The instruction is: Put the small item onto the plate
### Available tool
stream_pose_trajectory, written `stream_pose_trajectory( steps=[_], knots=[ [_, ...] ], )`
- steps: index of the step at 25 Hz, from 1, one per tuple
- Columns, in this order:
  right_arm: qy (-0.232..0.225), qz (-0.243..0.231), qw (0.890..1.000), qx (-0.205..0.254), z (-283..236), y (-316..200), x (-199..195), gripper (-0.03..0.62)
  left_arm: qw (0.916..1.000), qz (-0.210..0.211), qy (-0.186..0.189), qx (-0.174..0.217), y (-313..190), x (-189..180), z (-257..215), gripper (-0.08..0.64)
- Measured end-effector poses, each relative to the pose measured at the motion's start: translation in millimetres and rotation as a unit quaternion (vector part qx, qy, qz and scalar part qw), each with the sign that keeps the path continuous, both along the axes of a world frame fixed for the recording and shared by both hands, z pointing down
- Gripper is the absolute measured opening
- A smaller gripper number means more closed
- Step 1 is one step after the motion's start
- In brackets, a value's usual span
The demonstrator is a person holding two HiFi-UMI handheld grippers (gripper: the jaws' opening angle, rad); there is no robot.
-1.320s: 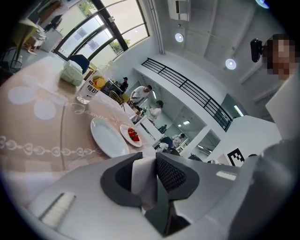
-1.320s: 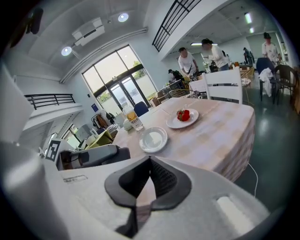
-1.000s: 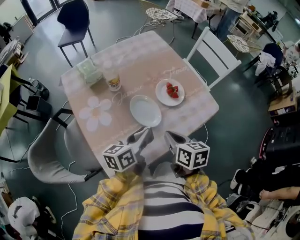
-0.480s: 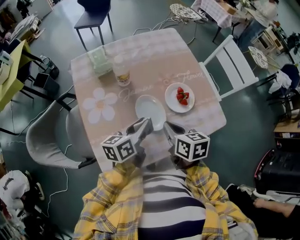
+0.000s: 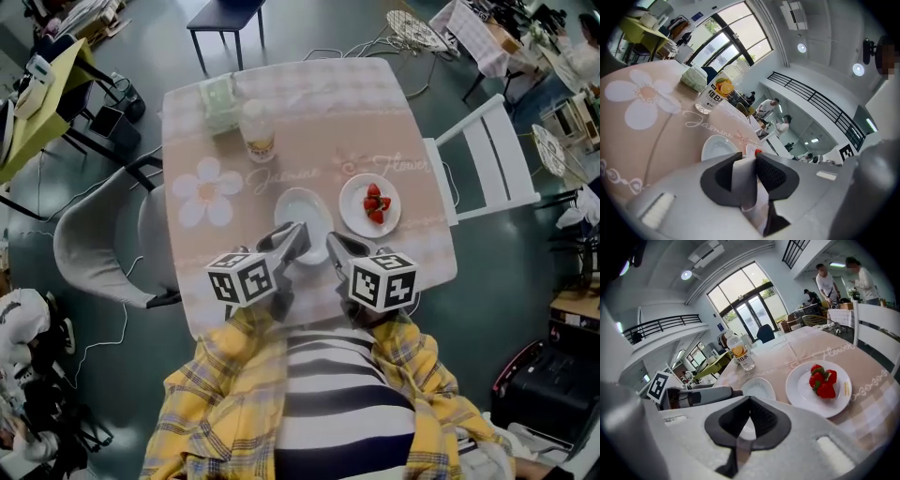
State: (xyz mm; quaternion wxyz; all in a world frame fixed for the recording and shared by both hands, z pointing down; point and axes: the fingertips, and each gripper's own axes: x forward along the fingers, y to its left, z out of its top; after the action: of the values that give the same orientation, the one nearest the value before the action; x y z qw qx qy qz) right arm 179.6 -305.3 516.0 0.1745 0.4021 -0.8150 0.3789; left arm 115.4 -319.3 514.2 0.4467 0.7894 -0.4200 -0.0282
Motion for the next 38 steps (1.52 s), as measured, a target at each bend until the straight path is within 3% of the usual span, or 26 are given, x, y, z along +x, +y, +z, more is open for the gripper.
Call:
stream_pose_trajectory(
  steps=[4,13,23,38],
  knots=[
    [-0.004,-0.023,1.0,-0.003,3,-9,-4,0.002,0.9998,0.008,0.005,-0.019,-3,7,8,0.086],
    [-0.008,-0.04,0.999,-0.018,12,-20,-4,0.002,0.9986,0.026,-0.025,-0.039,-9,16,21,0.084],
    [-0.004,-0.045,0.999,-0.026,17,-18,-6,0.002,0.9949,0.063,-0.078,-0.011,-11,20,19,0.082],
    [-0.003,-0.044,0.998,-0.034,21,-19,-5,0.002,0.9858,0.05,-0.158,0.029,-22,10,23,0.258]
  ],
)
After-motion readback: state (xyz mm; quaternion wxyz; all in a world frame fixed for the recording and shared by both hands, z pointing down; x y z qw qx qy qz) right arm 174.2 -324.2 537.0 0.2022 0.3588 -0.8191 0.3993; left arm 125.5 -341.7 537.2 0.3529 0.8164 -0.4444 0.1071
